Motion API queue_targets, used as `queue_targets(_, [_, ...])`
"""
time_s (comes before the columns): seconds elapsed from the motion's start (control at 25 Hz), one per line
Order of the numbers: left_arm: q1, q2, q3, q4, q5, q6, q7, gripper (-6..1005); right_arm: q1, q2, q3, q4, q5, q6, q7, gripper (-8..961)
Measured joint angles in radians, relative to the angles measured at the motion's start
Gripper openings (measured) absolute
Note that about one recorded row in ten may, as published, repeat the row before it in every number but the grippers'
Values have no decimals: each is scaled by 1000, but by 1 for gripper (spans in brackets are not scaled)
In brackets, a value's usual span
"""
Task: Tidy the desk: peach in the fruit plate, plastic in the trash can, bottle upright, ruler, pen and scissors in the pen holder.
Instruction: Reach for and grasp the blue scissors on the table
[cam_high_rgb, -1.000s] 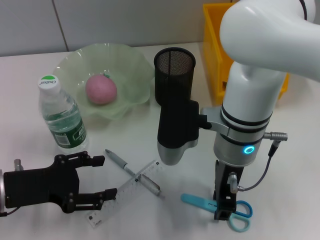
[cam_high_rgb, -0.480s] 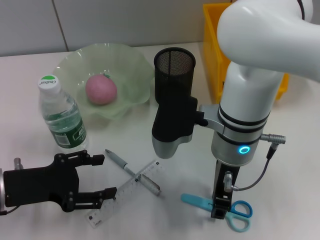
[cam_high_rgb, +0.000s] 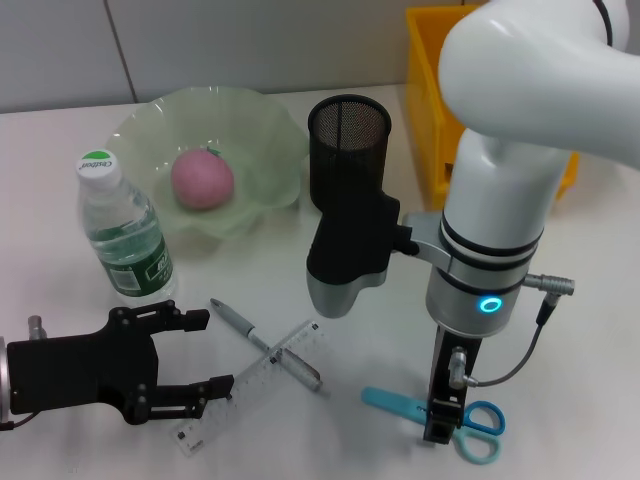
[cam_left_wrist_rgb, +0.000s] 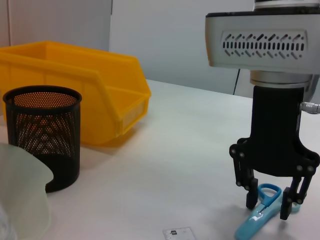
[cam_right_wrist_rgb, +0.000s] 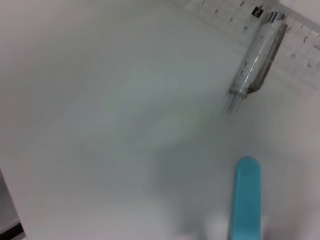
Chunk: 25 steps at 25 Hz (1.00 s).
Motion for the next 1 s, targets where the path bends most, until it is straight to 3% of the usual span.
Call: queue_targets(1.0, [-3, 3, 0, 6, 14, 4, 2, 837, -17, -1, -24, -8, 1, 21, 2, 428])
